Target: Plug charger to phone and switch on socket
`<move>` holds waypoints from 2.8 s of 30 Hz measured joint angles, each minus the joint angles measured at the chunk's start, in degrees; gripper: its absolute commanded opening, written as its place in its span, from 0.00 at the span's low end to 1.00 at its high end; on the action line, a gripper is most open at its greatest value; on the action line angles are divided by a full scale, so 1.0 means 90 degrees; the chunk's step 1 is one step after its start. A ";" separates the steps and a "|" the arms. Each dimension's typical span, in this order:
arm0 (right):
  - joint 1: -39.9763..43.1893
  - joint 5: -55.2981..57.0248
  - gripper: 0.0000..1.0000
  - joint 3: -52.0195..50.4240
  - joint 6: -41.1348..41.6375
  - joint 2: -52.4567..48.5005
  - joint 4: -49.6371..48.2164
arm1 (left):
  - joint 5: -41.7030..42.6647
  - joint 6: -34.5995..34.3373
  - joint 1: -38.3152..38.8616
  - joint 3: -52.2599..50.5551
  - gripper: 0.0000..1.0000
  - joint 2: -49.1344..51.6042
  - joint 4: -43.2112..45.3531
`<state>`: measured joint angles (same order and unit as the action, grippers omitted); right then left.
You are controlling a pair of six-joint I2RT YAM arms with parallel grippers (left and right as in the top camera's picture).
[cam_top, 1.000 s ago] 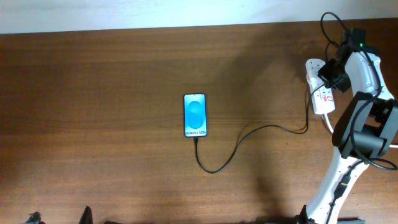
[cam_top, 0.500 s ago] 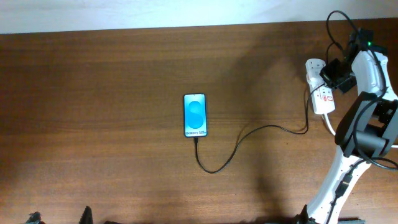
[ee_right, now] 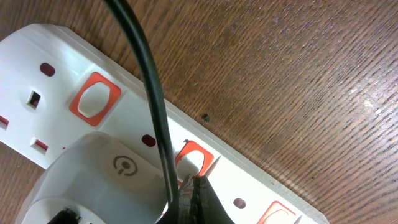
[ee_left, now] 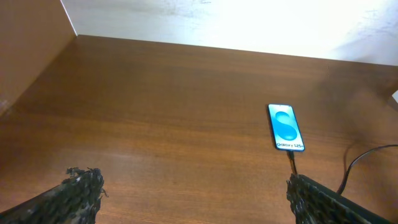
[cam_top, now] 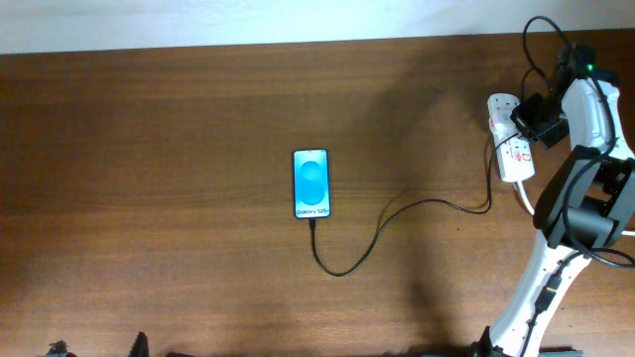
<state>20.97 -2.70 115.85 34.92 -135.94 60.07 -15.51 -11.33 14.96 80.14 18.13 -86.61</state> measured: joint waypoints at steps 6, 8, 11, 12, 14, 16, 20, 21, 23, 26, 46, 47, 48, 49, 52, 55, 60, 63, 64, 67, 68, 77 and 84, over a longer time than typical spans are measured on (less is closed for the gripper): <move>-0.0010 -0.0002 0.04 0.0068 0.0005 -0.0051 0.0075 | 0.0000 0.0000 0.0000 0.0000 0.99 0.0000 0.0000; -0.0012 0.0000 0.04 0.0158 0.0010 -0.0119 0.0170 | 0.0000 0.0000 0.0000 0.0000 0.99 0.0000 0.0000; -0.0012 0.0000 0.04 0.0318 -0.0002 -0.0223 0.0333 | -0.0002 0.0002 0.0000 0.0000 0.99 0.0000 0.0000; -0.0015 0.0002 0.04 0.0350 -0.0005 -0.0248 0.0372 | 0.0000 0.0000 0.0000 0.0000 0.99 0.0000 -0.0002; -0.0022 0.0007 0.04 0.0408 -0.0051 -0.0291 0.0447 | 0.0000 0.0000 0.0000 0.0000 0.99 0.0000 -0.0002; -0.0039 0.0000 0.04 0.0440 -0.0056 -0.0306 0.0549 | 0.0000 0.0000 0.0000 0.0000 0.99 0.0000 -0.0002; -0.0233 -0.0389 0.04 0.0442 -0.0063 -0.0321 0.0838 | 0.0000 0.0002 0.0000 0.0000 1.00 0.0000 -0.0002; -0.0289 -0.0512 0.04 0.0437 -0.0063 -0.0333 0.0906 | -0.0002 0.0002 0.0000 0.0000 0.99 0.0000 -0.0002; -0.0452 -0.0855 0.04 0.0267 -0.0049 -0.0573 0.1163 | -0.0002 0.0000 0.0000 0.0000 0.99 0.0000 -0.0002; -0.0474 -0.0709 0.04 0.0301 -0.0070 -0.0568 0.1200 | -0.0002 0.0000 0.0000 -0.0007 1.00 0.0002 -0.0017; 0.0289 -0.0087 0.04 0.0534 -0.0107 0.1195 0.1972 | -0.0002 0.0002 0.0000 -0.0007 0.99 0.0002 -0.0019; 0.0284 -0.0087 0.04 0.0534 0.0080 0.1173 0.2001 | -0.0002 0.0002 0.0000 -0.0007 0.99 0.0002 -0.0019; 0.0284 -0.0107 0.04 0.0534 0.0267 0.1120 0.2023 | -0.0002 0.0000 0.0000 -0.0007 0.99 0.0002 -0.0022; 0.0284 -0.0124 0.04 0.0534 0.0425 0.1064 0.2018 | -0.0002 0.0002 0.0000 -0.0005 0.99 0.0002 -0.0019; 0.0291 -0.0160 0.04 0.0532 0.0818 0.0806 0.1804 | 0.0000 0.0000 0.0000 -0.0007 0.99 0.0002 -0.0022; 0.0291 -0.0163 0.04 0.0532 0.1076 0.0695 0.1729 | 0.0000 0.0002 0.0000 -0.0005 0.99 0.0002 -0.0019; 0.0291 -0.0262 0.04 0.0532 0.1343 0.0442 0.1423 | -0.0010 0.0002 -0.0202 -0.0007 0.99 -0.0029 -0.0367; 0.0291 -0.0340 0.04 0.0532 0.1508 0.0277 0.1207 | -0.0024 0.0002 -0.0707 -0.0019 0.99 -0.0423 -0.0454; 0.0291 -0.0379 0.04 0.0532 0.1547 0.0243 0.1158 | -0.0022 0.0002 -0.0867 -0.0017 0.99 -0.0665 -0.0466; 0.0291 -0.0508 0.04 0.0532 0.1681 0.0155 0.0959 | -0.0024 0.0000 -0.1183 -0.0022 0.99 -0.1205 -0.0474; 0.0291 -0.0529 0.04 0.0532 0.1739 0.0153 0.0947 | -0.0024 0.0000 -0.1314 -0.0012 0.99 -0.1494 -0.0491; 0.0291 -0.0544 0.04 0.0532 0.1955 0.0061 0.0809 | -0.0022 0.0002 -0.1428 -0.0010 0.99 -0.1763 -0.0498; 0.0291 -0.0544 0.04 0.0559 0.2055 -0.0296 0.0544 | -0.0022 0.0002 -0.1428 -0.0012 0.99 -0.1763 -0.0500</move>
<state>23.59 -7.60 120.88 53.41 -138.61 64.97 -15.70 -11.31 2.11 80.03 2.26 -91.11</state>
